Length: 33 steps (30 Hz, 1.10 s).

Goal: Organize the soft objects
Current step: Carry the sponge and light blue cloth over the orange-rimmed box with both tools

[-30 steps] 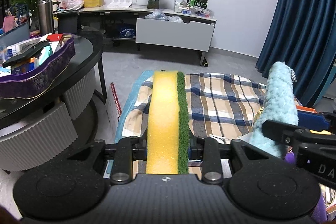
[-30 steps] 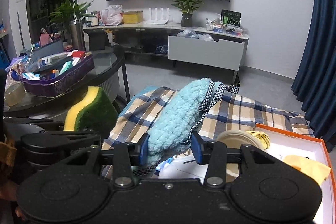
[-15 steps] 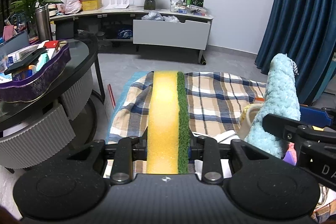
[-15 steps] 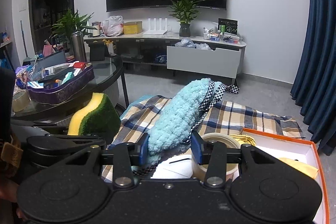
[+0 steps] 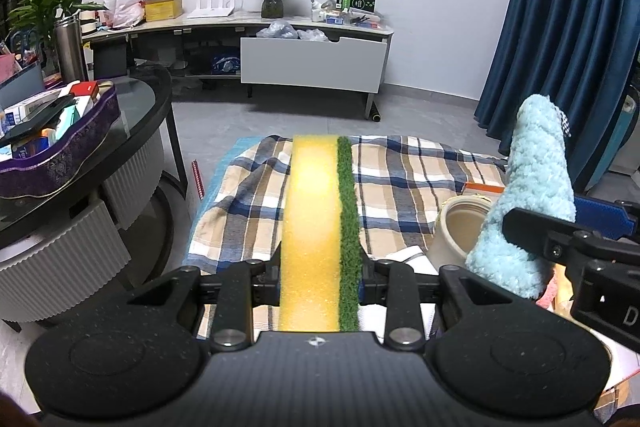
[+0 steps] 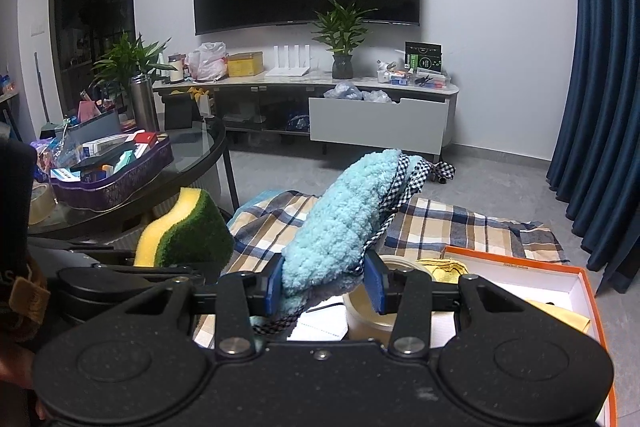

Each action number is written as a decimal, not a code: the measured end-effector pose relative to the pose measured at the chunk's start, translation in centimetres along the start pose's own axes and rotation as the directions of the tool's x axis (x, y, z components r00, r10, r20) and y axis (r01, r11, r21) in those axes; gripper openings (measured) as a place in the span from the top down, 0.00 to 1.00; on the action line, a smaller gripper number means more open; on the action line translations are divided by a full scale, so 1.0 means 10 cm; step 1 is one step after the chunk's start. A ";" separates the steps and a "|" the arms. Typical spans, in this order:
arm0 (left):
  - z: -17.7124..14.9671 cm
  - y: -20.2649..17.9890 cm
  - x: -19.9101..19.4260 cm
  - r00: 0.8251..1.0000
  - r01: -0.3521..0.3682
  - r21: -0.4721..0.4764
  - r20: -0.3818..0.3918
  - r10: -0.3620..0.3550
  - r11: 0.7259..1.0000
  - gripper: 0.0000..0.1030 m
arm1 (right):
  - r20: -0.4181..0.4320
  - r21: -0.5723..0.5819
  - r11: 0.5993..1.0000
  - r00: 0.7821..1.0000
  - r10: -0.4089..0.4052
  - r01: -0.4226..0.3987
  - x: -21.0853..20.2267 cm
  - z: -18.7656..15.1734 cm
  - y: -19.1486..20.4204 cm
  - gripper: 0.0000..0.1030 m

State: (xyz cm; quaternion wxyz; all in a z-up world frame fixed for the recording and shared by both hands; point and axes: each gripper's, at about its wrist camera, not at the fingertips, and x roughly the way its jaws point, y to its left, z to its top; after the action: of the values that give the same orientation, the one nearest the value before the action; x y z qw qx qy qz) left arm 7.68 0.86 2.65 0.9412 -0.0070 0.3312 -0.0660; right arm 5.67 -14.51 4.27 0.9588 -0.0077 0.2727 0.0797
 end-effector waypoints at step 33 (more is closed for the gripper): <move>0.03 -0.26 -0.03 0.998 0.063 0.034 -0.005 -0.062 0.997 0.70 | 0.026 0.042 0.998 0.998 -0.052 0.051 -0.18 0.01 -0.26 0.50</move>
State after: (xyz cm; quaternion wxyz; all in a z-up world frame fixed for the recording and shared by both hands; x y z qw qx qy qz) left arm 7.29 -1.71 3.22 0.9380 -0.0010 0.3315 -0.1011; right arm 4.68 -17.36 5.24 0.9640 0.0062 0.2612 0.0492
